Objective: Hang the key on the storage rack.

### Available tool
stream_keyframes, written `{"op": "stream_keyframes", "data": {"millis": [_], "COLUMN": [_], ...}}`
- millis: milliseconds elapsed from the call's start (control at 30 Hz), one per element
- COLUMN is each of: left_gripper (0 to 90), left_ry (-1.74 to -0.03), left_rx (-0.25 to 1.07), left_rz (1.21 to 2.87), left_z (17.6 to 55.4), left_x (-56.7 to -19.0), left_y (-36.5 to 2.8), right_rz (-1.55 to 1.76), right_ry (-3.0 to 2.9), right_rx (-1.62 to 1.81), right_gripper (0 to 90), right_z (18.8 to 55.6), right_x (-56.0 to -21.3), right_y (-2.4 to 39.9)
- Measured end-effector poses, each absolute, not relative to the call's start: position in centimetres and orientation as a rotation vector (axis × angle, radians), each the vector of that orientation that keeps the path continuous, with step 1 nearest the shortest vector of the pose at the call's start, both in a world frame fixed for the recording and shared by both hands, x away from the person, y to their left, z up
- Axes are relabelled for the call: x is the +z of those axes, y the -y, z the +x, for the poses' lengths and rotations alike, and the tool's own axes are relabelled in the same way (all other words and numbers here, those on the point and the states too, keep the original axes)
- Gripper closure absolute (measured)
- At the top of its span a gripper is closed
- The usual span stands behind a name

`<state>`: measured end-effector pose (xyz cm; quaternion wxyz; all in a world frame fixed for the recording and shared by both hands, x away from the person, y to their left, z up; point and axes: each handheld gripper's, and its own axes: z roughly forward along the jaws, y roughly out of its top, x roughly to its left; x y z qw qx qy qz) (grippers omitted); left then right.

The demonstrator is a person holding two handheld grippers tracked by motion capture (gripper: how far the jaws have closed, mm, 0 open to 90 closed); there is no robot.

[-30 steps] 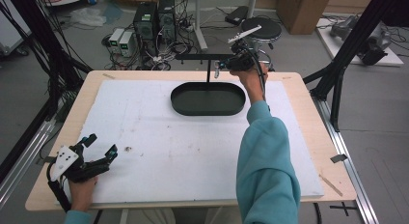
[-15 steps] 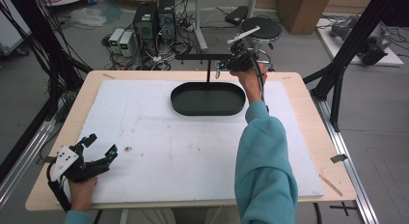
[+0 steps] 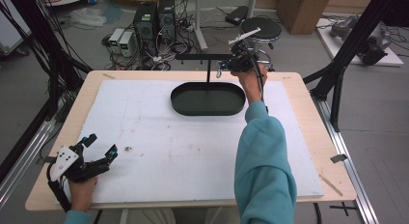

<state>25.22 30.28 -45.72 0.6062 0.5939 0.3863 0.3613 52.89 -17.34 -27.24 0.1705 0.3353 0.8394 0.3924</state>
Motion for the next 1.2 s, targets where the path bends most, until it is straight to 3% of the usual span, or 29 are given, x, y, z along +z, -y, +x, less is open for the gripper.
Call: {"op": "stream_keyframes", "data": {"millis": [1033,1200], "left_gripper": [13.7,13.7], "left_ry": [-0.892,-0.892], "left_rx": [0.835,0.835], "left_rz": [1.371,1.373], "left_z": [25.2,25.2], "left_x": [-45.73,-45.72], "left_y": [-30.29,-30.3], "right_rz": [0.996,1.005], "right_ry": [-2.271,-2.234], "right_rx": [1.138,1.14], "right_gripper": [88.4,82.8], "right_z": [53.74,53.83], "right_x": [-27.89,-28.05], "right_y": [17.64,17.48]}}
